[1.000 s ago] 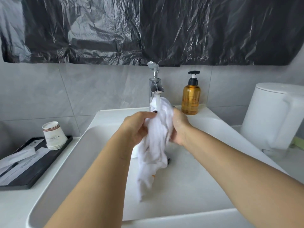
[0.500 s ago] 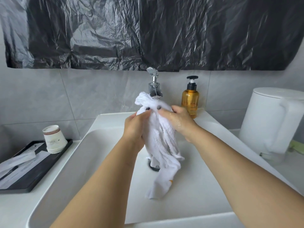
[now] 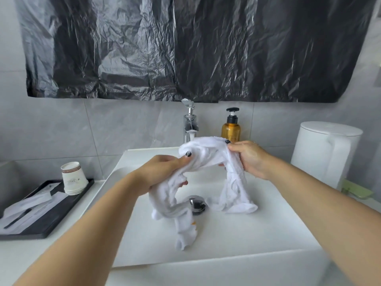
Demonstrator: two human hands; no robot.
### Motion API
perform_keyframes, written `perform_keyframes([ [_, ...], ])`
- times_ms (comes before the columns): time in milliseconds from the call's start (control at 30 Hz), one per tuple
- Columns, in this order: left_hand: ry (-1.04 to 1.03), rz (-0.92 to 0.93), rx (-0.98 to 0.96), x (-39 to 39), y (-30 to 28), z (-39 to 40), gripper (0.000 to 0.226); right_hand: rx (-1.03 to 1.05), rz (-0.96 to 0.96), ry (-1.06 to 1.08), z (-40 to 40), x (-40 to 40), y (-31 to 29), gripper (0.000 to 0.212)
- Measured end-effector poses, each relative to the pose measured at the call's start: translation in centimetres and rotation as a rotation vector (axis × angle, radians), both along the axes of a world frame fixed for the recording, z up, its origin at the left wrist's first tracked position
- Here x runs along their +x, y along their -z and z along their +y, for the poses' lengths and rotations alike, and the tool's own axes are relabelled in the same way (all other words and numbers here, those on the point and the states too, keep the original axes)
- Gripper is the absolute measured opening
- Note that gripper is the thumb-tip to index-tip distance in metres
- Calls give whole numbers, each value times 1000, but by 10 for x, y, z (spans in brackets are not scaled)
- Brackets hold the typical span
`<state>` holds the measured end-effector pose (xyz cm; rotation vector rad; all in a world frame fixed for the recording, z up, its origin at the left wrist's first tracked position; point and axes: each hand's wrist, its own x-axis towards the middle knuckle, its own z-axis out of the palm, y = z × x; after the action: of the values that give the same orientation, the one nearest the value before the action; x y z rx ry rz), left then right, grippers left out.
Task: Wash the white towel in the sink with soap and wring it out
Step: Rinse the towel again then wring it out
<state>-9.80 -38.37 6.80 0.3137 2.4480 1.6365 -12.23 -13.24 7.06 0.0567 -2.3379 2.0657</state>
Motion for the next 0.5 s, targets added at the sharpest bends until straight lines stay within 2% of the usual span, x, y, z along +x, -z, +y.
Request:
perform_keyframes([
  [67, 92, -156, 0, 5, 3, -13, 76, 40, -23, -86, 2, 2, 3, 29],
  [167, 138, -432, 95, 8, 23, -18, 99, 218, 0, -165, -11, 13, 14, 20],
  [233, 156, -515, 165, 16, 35, -7, 85, 251, 14, -217, -29, 19, 27, 21],
  [300, 178, -485, 266, 23, 42, 7, 57, 298, 68, -159, -47, 22, 40, 15],
  [367, 153, -406, 366, 25, 43, 14, 49, 532, 178, 130, -56, 24, 48, 11],
  [400, 138, -365, 430, 23, 43, 16, 49, 612, 200, 275, -59, 29, 48, 17],
  [433, 122, -325, 491, 24, 40, 20, 46, 609, 169, 323, -62, 34, 48, 27],
  [467, 98, -290, 540, 25, 37, 24, 40, 495, 101, 294, -65, 39, 46, 37],
  [500, 80, -280, 585, 26, 34, 28, 40, 294, 8, 222, -68, 43, 43, 44],
])
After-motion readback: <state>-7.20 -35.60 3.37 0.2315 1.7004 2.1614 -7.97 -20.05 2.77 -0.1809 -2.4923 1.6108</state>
